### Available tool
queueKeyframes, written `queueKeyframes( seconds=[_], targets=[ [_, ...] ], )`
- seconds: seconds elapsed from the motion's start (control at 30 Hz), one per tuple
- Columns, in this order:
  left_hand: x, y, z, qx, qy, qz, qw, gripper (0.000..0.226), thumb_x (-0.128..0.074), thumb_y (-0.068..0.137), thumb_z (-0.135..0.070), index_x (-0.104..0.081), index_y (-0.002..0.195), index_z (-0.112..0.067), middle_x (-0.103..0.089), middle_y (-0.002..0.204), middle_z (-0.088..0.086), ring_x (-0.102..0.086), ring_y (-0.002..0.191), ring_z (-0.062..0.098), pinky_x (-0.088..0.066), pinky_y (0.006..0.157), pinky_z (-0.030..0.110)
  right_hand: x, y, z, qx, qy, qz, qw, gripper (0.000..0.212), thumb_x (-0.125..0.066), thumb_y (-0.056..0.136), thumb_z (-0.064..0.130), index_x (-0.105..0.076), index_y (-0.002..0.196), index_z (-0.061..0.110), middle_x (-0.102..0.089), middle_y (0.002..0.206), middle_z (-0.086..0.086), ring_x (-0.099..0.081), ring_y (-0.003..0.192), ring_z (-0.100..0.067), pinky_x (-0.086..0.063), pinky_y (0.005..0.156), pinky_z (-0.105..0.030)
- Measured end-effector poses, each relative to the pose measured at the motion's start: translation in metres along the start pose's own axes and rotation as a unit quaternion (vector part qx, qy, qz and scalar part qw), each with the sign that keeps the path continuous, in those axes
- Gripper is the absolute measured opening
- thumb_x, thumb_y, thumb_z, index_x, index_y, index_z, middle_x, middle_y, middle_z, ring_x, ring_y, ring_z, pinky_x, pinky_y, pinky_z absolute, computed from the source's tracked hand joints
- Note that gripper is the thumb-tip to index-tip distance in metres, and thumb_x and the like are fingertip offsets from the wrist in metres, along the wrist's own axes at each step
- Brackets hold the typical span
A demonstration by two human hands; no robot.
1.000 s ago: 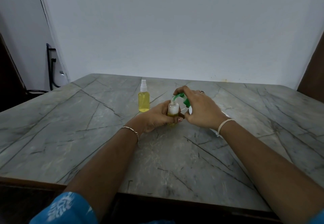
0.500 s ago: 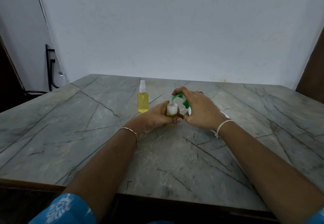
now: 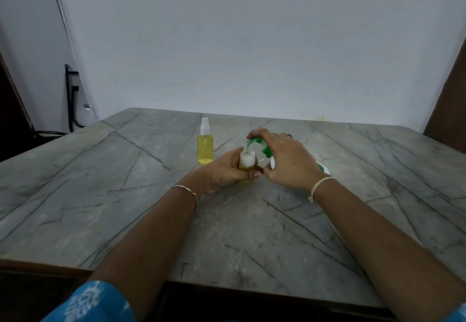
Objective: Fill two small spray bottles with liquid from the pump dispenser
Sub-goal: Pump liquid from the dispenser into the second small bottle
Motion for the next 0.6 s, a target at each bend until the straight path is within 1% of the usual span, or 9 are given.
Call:
queueKeyframes(
  seconds=[0.07,0.13,0.2,0.3,0.4,0.5,0.6],
  targets=[
    [-0.0004,-0.0002,-0.0005,0.000,0.002,0.000,1.000,0.053,-0.073,0.080,-0.001,-0.048,0.126,-0.005,-0.062,0.121,0.020,-0.058,0.115,0.028,-0.041,0.108,0.050,0.0007,0.0005,0.0005,-0.001,-0.002,-0.003,1.000,0.068,-0.067,0.071,0.019,-0.034,0.128,0.037,-0.062,0.119,0.002,-0.055,0.096,-0.020,-0.050,0.086,-0.042],
    [-0.0010,-0.0013,-0.0020,-0.002,0.000,0.000,1.000,0.050,-0.074,0.079,-0.001,-0.051,0.123,-0.011,-0.060,0.125,0.020,-0.057,0.119,0.031,-0.041,0.108,0.048,0.0006,0.0017,0.0014,0.001,0.002,-0.006,1.000,0.065,-0.067,0.071,0.019,-0.037,0.126,0.035,-0.062,0.120,0.002,-0.055,0.098,-0.020,-0.050,0.087,-0.043],
    [-0.0024,-0.0021,-0.0036,-0.008,-0.006,0.001,1.000,0.053,-0.077,0.075,-0.006,-0.053,0.121,-0.015,-0.060,0.126,0.020,-0.055,0.121,0.032,-0.041,0.108,0.047,0.0006,0.0025,0.0020,0.003,0.008,-0.009,1.000,0.063,-0.067,0.071,0.018,-0.038,0.125,0.033,-0.062,0.121,0.002,-0.055,0.099,-0.021,-0.050,0.088,-0.044],
    [-0.0026,-0.0027,-0.0043,-0.013,-0.007,0.002,1.000,0.056,-0.077,0.074,-0.010,-0.052,0.123,-0.012,-0.056,0.129,0.024,-0.053,0.124,0.036,-0.040,0.109,0.050,0.0006,0.0031,0.0019,0.003,0.003,-0.011,1.000,0.063,-0.067,0.071,0.018,-0.037,0.125,0.035,-0.061,0.121,0.003,-0.055,0.098,-0.020,-0.049,0.087,-0.042],
    [-0.0010,-0.0012,-0.0018,-0.010,-0.002,-0.006,1.000,0.056,-0.077,0.076,-0.009,-0.050,0.125,-0.008,-0.056,0.129,0.024,-0.052,0.124,0.037,-0.040,0.108,0.052,-0.0005,0.0015,0.0007,0.002,-0.008,-0.009,1.000,0.069,-0.068,0.072,0.022,-0.033,0.129,0.039,-0.063,0.117,0.002,-0.055,0.096,-0.020,-0.050,0.086,-0.041],
    [-0.0002,-0.0010,-0.0006,-0.004,0.009,-0.009,1.000,0.054,-0.073,0.081,-0.004,-0.048,0.128,-0.007,-0.059,0.128,0.021,-0.053,0.124,0.035,-0.041,0.108,0.049,-0.0013,-0.0001,-0.0005,0.000,-0.013,-0.004,1.000,0.073,-0.070,0.073,0.026,-0.030,0.131,0.043,-0.064,0.113,0.000,-0.056,0.096,-0.021,-0.051,0.086,-0.043],
    [-0.0010,-0.0020,-0.0011,-0.001,0.015,-0.006,1.000,0.054,-0.073,0.081,-0.004,-0.047,0.129,-0.007,-0.061,0.127,0.018,-0.054,0.123,0.032,-0.042,0.108,0.046,-0.0007,-0.0001,-0.0003,-0.001,-0.010,-0.002,1.000,0.071,-0.070,0.073,0.026,-0.029,0.130,0.043,-0.064,0.111,0.000,-0.056,0.095,-0.021,-0.051,0.086,-0.044]
  ],
)
Point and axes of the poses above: each hand's wrist, its own y-axis towards the middle knuckle, its own x-axis out of the back of the hand, z = x × y, the point moved 7 cm from there along y, towards the middle knuckle
